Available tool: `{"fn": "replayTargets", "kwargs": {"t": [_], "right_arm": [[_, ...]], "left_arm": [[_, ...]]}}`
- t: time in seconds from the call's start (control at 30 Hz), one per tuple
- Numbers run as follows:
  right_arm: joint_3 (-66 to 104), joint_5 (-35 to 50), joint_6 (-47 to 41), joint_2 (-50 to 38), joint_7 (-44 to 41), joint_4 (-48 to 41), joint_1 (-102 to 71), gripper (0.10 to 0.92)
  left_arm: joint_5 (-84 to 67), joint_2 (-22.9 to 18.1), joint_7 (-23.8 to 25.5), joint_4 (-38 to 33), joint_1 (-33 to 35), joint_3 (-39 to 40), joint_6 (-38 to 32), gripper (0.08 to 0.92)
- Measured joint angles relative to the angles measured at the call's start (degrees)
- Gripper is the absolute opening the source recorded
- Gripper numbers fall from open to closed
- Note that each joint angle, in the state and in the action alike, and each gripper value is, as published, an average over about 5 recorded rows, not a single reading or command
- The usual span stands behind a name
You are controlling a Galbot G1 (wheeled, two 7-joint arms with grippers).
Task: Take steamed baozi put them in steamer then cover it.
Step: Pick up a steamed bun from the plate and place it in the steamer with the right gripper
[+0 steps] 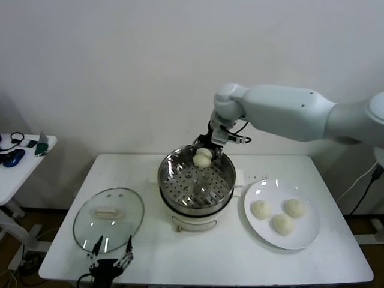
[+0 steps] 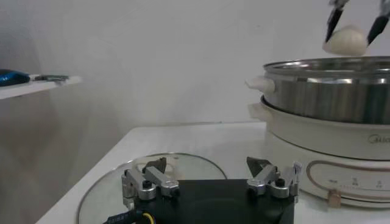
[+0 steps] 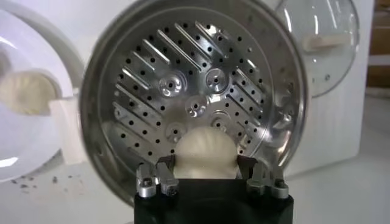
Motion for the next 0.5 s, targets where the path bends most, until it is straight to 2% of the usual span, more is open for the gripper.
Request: {"fn": "replayTargets", "kwargs": {"t": [0.4, 0.5], "right_arm": [[2.3, -5.7, 4.6, 5.1, 1.9, -9.4, -6.4, 0.689], [2.6, -6.2, 5.1, 5.5, 2.2, -10.6, -7.1, 0.717]], "left_arm": [[-0.4, 0.3, -0.2, 0.8, -0.8, 0.0, -0.1, 0.823], [-0.3, 0.3, -0.5, 0.9, -0.8, 0.0, -0.2, 0.823]]}}
